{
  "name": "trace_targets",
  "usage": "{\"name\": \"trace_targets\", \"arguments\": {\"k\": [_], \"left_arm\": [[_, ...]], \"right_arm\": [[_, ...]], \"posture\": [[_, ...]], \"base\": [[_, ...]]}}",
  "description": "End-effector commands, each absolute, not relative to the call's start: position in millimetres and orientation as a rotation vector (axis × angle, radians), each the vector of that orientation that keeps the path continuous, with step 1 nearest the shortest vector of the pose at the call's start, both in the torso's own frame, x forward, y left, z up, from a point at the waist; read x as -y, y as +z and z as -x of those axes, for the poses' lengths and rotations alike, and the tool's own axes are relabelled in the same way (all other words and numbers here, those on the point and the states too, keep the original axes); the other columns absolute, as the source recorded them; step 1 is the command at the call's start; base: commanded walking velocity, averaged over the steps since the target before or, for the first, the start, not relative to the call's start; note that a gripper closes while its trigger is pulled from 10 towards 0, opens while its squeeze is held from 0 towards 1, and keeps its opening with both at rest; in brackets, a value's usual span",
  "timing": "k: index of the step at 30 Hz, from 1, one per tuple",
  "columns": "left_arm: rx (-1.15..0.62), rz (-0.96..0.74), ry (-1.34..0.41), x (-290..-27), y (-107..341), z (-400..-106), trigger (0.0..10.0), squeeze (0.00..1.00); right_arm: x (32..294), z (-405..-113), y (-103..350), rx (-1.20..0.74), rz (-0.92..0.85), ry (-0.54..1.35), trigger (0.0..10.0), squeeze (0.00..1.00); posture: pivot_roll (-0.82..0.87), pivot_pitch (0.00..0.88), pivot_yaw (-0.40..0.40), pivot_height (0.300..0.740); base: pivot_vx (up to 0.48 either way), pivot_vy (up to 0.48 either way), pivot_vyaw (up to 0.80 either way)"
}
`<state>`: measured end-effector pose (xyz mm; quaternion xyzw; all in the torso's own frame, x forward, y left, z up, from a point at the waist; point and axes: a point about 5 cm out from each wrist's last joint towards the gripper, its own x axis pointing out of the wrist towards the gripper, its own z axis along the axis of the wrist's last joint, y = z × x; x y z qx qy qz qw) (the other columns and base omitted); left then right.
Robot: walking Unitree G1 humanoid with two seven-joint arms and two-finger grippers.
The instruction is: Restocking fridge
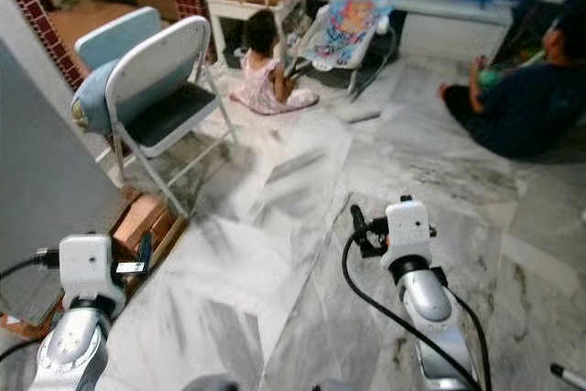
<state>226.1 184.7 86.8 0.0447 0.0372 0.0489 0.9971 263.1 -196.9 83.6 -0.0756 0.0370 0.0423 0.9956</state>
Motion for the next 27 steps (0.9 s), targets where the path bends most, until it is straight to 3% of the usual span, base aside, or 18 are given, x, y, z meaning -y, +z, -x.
{"name": "trace_targets", "arguments": {"k": [1,4,22,27], "left_arm": [[-0.077,-0.101,0.100,-190.4,84.7,-223.3,10.0,0.00],[-0.067,-0.105,0.093,-189.3,85.5,-225.1,10.0,0.00],[-0.104,-0.130,0.181,-193.7,69.0,-220.8,10.0,0.00],[-0.106,-0.137,0.181,-192.2,65.3,-220.3,10.0,0.00]], "right_arm": [[185.0,-268.5,87.9,-0.053,0.136,0.127,10.0,0.00],[184.7,-270.0,87.7,-0.053,0.135,0.127,10.0,0.00],[177.0,-279.8,83.5,-0.069,0.124,0.176,10.0,0.00],[179.0,-279.4,80.4,-0.095,0.133,0.193,10.0,0.00]], "posture": [[-0.03,0.070,0.006,0.740],[-0.03,0.070,0.006,0.740],[0.00,0.013,-0.047,0.740],[0.00,0.013,-0.100,0.740]], "base": [[0.000,0.480,0.00],[0.000,0.480,0.00],[0.000,0.000,0.00],[0.000,0.000,0.00]]}}
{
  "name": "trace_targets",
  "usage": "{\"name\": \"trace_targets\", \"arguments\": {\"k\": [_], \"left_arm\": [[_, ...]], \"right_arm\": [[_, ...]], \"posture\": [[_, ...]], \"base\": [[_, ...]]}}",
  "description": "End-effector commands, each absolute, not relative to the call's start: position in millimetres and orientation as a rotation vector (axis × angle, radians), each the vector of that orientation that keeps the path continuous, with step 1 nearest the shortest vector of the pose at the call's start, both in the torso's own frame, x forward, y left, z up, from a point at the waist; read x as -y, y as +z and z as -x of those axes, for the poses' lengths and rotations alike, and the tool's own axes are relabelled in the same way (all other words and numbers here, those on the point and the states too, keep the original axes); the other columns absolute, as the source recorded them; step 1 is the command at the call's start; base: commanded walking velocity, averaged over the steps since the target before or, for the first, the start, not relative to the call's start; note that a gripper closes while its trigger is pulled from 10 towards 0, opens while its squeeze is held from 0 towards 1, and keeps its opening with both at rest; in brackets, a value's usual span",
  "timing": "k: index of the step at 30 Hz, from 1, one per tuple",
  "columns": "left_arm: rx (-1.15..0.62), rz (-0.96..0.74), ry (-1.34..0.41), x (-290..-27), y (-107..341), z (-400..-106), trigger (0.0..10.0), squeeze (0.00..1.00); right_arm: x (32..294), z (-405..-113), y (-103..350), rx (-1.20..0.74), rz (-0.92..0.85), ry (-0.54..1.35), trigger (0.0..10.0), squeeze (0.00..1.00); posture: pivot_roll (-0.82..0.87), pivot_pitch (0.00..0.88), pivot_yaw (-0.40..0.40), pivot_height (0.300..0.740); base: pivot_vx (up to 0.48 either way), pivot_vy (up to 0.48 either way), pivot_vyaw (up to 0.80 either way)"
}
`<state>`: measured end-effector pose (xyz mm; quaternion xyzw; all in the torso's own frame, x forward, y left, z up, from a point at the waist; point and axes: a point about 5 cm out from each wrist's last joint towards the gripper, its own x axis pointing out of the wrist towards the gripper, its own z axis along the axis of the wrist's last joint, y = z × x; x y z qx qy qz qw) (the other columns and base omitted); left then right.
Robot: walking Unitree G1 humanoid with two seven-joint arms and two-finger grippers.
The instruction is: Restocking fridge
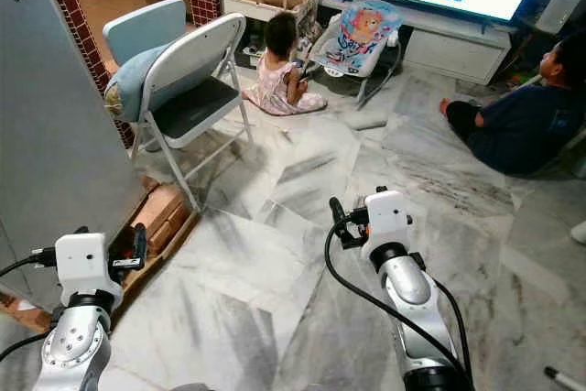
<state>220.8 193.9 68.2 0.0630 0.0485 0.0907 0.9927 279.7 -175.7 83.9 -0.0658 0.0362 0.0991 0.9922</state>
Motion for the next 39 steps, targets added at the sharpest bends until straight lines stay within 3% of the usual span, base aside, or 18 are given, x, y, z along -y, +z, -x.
{"name": "trace_targets", "arguments": {"k": [1,6,10,18,25,39], "left_arm": [[-0.109,-0.134,0.170,-190.5,64.1,-219.9,10.0,0.00],[-0.121,-0.115,0.166,-185.4,60.7,-216.0,10.0,0.00],[-0.133,-0.129,0.168,-189.7,60.1,-208.7,10.0,0.00],[-0.159,-0.177,0.195,-213.2,61.9,-194.4,10.0,0.00],[-0.189,-0.191,0.183,-216.5,58.2,-189.3,10.0,0.00],[-0.195,-0.162,0.165,-215.5,57.6,-190.3,10.0,0.00]], "right_arm": [[180.4,-280.0,80.3,-0.099,0.137,0.198,10.0,0.00],[185.6,-286.0,82.3,-0.097,0.159,0.209,10.0,0.00],[186.0,-286.1,82.5,-0.087,0.140,0.179,10.0,0.00],[201.6,-265.9,77.9,-0.081,0.123,0.090,10.0,0.00],[203.2,-260.6,76.4,-0.088,0.125,0.080,10.0,0.00],[196.5,-266.5,74.9,-0.089,0.118,0.092,10.0,0.00]], "posture": [[0.00,0.013,-0.115,0.740],[0.01,0.014,-0.120,0.740],[0.02,0.031,-0.078,0.740],[-0.01,0.049,-0.009,0.740],[-0.02,0.057,-0.001,0.740],[-0.01,0.058,0.016,0.740]], "base": [[0.000,0.000,0.00],[0.000,0.000,0.00],[0.000,0.000,0.00],[0.000,0.000,0.00],[0.000,0.000,0.00],[0.000,0.325,0.00]]}}
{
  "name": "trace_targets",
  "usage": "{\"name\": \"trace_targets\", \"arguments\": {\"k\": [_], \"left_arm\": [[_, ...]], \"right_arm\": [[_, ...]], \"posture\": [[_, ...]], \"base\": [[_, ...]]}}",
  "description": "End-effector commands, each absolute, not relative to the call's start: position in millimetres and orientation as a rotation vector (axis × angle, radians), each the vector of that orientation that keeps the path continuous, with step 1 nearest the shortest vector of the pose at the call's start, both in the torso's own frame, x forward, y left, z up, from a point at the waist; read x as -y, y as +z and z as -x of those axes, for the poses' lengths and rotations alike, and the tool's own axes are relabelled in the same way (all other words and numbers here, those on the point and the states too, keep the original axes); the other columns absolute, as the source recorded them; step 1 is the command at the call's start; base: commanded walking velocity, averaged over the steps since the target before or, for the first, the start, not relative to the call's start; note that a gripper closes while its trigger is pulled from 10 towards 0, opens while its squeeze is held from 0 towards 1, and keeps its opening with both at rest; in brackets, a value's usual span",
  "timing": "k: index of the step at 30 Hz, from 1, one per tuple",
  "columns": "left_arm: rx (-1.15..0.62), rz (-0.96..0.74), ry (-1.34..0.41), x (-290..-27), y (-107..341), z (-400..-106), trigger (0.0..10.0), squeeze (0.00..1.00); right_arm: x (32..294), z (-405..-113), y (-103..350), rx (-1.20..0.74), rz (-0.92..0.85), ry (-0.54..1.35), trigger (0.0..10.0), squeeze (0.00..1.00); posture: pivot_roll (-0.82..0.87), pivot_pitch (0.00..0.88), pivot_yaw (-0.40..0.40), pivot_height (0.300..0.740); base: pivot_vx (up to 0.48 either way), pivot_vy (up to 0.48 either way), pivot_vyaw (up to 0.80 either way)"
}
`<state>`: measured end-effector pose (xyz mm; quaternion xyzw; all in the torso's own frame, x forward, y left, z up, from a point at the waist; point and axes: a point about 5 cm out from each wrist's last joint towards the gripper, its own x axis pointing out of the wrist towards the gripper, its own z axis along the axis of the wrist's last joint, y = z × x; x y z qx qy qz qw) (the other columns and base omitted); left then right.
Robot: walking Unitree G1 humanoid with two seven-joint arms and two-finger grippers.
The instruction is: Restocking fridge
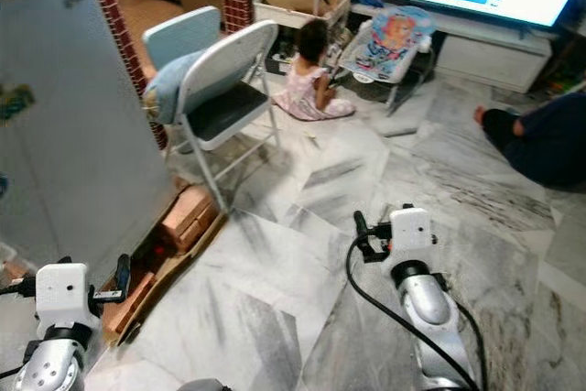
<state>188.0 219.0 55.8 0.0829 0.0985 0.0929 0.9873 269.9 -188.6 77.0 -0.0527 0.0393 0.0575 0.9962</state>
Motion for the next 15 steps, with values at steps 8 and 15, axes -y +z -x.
{"name": "trace_targets", "arguments": {"k": [8,15], "left_arm": [[-0.187,-0.169,0.156,-217.2,59.0,-195.5,10.0,0.00],[-0.171,-0.170,0.162,-221.6,62.3,-203.8,10.0,0.00]], "right_arm": [[193.2,-269.6,74.3,-0.085,0.116,0.096,10.0,0.00],[190.0,-275.8,78.1,-0.068,0.115,0.104,10.0,0.00]], "posture": [[-0.01,0.049,0.015,0.740],[-0.01,0.050,0.019,0.740]], "base": [[0.000,0.343,0.00],[0.000,0.344,0.00]]}}
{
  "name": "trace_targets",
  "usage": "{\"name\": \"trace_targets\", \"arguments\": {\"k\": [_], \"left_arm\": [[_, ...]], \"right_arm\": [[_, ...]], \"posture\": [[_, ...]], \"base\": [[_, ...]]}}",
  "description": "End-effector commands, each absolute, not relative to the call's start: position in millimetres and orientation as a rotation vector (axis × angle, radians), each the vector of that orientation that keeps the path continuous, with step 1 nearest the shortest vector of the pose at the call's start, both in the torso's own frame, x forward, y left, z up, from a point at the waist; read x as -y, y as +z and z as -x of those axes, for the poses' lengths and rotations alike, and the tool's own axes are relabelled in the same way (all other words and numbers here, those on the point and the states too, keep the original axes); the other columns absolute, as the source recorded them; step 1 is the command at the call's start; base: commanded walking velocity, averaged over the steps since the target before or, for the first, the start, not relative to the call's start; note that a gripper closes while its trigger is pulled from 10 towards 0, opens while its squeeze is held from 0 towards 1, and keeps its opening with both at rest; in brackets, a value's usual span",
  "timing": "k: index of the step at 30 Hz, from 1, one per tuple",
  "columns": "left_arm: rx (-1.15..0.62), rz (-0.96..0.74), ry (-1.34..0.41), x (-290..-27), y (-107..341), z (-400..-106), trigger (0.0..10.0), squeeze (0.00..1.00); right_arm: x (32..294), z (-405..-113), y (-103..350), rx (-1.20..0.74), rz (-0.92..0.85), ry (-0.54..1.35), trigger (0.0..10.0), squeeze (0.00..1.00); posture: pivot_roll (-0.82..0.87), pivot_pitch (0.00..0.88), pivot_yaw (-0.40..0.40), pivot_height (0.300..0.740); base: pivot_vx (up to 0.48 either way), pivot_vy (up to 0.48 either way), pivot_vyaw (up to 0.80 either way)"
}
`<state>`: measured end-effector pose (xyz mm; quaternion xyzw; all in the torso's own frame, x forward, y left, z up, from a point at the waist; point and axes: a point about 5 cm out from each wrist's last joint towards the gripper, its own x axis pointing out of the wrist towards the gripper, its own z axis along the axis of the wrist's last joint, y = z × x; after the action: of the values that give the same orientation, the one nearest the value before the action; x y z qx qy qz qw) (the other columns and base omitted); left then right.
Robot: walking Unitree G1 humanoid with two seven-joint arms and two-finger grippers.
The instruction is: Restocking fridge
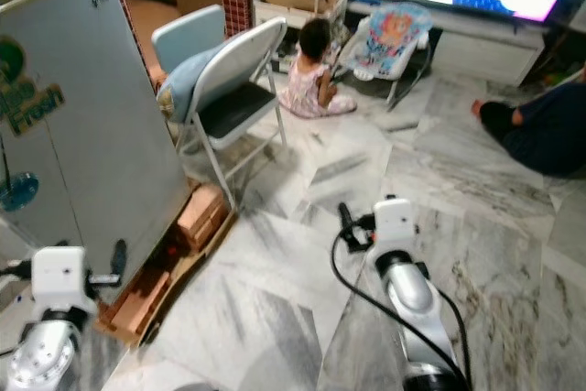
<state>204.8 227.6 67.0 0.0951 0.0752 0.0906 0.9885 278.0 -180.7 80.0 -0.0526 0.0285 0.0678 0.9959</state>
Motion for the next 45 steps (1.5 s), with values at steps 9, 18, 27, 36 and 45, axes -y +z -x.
{"name": "trace_targets", "arguments": {"k": [9,18,27,36,45], "left_arm": [[-0.189,-0.158,0.151,-216.1,57.2,-201.6,10.0,0.00],[-0.194,-0.148,0.145,-212.9,54.0,-204.9,10.0,0.00],[-0.163,-0.145,0.141,-205.3,57.5,-208.9,10.0,0.00],[-0.165,-0.138,0.154,-206.2,56.3,-205.2,10.0,0.00],[-0.157,-0.146,0.115,-205.5,60.0,-212.8,10.0,0.00]], "right_arm": [[189.3,-275.6,75.4,-0.074,0.125,0.110,10.0,0.00],[191.4,-276.9,75.6,-0.076,0.134,0.107,10.0,0.00],[186.8,-277.0,74.4,-0.091,0.139,0.156,10.0,0.00],[182.2,-281.6,76.0,-0.097,0.134,0.182,10.0,0.00],[184.3,-273.8,69.4,-0.113,0.121,0.161,10.0,0.00]], "posture": [[-0.01,0.054,0.014,0.740],[-0.02,0.060,0.008,0.740],[0.00,0.060,-0.037,0.740],[0.00,0.071,-0.042,0.740],[-0.01,0.076,-0.011,0.740]], "base": [[0.000,0.465,0.00],[0.000,0.480,0.00],[0.000,0.353,0.00],[0.000,0.000,0.00],[0.000,0.396,-0.34]]}}
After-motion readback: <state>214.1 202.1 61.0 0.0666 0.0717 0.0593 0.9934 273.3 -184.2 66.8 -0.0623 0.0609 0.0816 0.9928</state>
